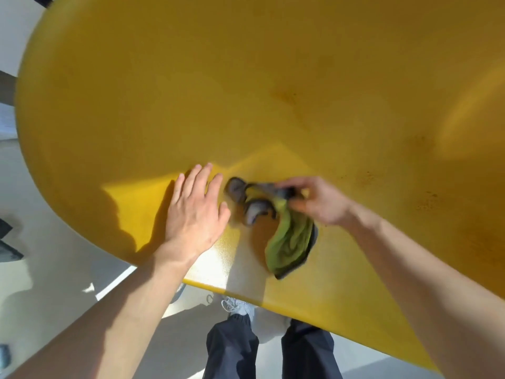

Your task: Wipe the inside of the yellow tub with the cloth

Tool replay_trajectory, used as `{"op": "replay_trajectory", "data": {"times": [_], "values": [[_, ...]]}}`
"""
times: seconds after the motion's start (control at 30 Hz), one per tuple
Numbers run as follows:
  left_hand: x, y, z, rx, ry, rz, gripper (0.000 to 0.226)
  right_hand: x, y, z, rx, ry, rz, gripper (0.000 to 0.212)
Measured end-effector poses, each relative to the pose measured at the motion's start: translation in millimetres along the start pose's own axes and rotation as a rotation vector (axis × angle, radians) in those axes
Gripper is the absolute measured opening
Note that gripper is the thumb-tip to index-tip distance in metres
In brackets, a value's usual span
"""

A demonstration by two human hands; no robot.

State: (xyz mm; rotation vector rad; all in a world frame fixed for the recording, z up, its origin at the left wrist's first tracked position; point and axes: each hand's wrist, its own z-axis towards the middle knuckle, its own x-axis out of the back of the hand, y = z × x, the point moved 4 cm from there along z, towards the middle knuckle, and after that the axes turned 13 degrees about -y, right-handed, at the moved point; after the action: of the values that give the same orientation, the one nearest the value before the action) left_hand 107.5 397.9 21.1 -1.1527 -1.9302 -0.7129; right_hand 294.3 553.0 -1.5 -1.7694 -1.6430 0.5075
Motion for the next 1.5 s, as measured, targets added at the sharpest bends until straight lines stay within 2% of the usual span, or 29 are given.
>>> {"op": "replay_trajectory", "data": {"times": [0.07, 0.1, 0.13, 0.23, 0.27, 0.37, 0.47, 0.5, 0.57, 0.63, 0.7, 0.8, 0.83, 0.87, 0.93, 0.97, 1.0, 1.03, 1.1, 1.13, 1.17, 1.2, 1.3, 1.37, 1.4, 1.43, 1.5], "values": [[-2, 1, 1, -0.01, -0.014, 0.019, 0.062, 45, 13, -7, -0.145, 0.547, -0.329, 0.045], [-4, 2, 2, -0.011, -0.021, 0.023, 0.062, 47, 15, -9, -0.138, 0.669, -0.432, 0.049], [-8, 3, 2, -0.01, -0.028, 0.026, 0.063, 36, 18, -3, -0.097, 0.618, -0.533, 0.056], [-21, 8, 5, -0.005, -0.035, 0.027, 0.065, -32, 40, 20, -0.046, 0.157, -0.768, 0.075], [-26, 10, 6, -0.002, -0.034, 0.019, 0.066, -55, 48, 24, -0.031, 0.1, -0.823, 0.078], [-36, 12, 9, 0.02, -0.019, -0.003, 0.067, -111, 51, 35, 0.21, 0.089, -0.954, 0.079], [-33, 4, 16, 0.057, 0.031, -0.035, 0.062, -120, 38, 59, 0.454, -0.076, -1.293, 0.077], [-28, 1, 20, 0.059, 0.067, -0.04, 0.061, -105, 33, 72, 0.517, -0.076, -1.427, 0.074], [-17, -4, 27, 0.046, 0.142, -0.033, 0.062, -53, 11, 101, 0.623, 0.089, -1.589, 0.061], [-6, -8, 32, 0.027, 0.199, -0.008, 0.064, 15, -29, 120, 0.668, 0.35, -1.601, 0.043], [1, -7, 39, -0.011, 0.204, 0.056, 0.066, 68, -61, 119, 0.655, 0.574, -1.679, 0.037], [4, -5, 44, -0.05, 0.169, 0.131, 0.069, 84, -49, 98, 0.56, 0.739, -1.603, 0.041], [4, -3, 46, -0.054, 0.163, 0.144, 0.07, 72, -25, 92, 0.506, 0.711, -1.564, 0.045], [3, -1, 47, -0.054, 0.158, 0.156, 0.07, 54, 3, 87, 0.454, 0.614, -1.572, 0.049], [-2, 3, 50, -0.063, 0.147, 0.165, 0.07, 27, 45, 78, 0.504, 0.23, -1.71, 0.055], [-6, 6, 52, -0.067, 0.145, 0.156, 0.07, 33, 46, 77, 0.58, 0.121, -1.755, 0.054], [-11, 7, 52, -0.062, 0.141, 0.146, 0.07, 50, 30, 80, 0.637, 0.163, -1.77, 0.048], [-17, 8, 52, -0.057, 0.129, 0.141, 0.069, 70, 7, 83, 0.658, 0.312, -1.74, 0.04], [-31, 14, 52, -0.07, 0.092, 0.133, 0.068, 110, -33, 78, 0.625, 0.758, -1.569, 0.032], [-38, 17, 51, -0.079, 0.07, 0.127, 0.067, 118, -37, 74, 0.62, 0.883, -1.494, 0.033], [-44, 20, 50, -0.081, 0.05, 0.125, 0.067, 111, -30, 72, 0.64, 0.894, -1.456, 0.036], [-49, 24, 48, -0.08, 0.037, 0.126, 0.068, 93, -13, 71, 0.611, 0.818, -1.465, 0.04], [-59, 37, 42, -0.104, 0.021, 0.128, 0.069, 20, 69, 56, 0.503, 0.337, -1.529, 0.053], [-66, 46, 39, -0.124, 0.012, 0.127, 0.07, 7, 91, 45, 0.544, 0.082, -1.576, 0.06], [-70, 51, 38, -0.134, 0.007, 0.127, 0.071, 20, 86, 44, 0.592, 0.071, -1.601, 0.056], [-73, 56, 38, -0.142, 0.0, 0.132, 0.073, 39, 74, 45, 0.603, 0.139, -1.598, 0.047], [-80, 67, 39, -0.163, -0.021, 0.152, 0.074, 82, 56, 45, 0.532, 0.464, -1.505, 0.037]]}}
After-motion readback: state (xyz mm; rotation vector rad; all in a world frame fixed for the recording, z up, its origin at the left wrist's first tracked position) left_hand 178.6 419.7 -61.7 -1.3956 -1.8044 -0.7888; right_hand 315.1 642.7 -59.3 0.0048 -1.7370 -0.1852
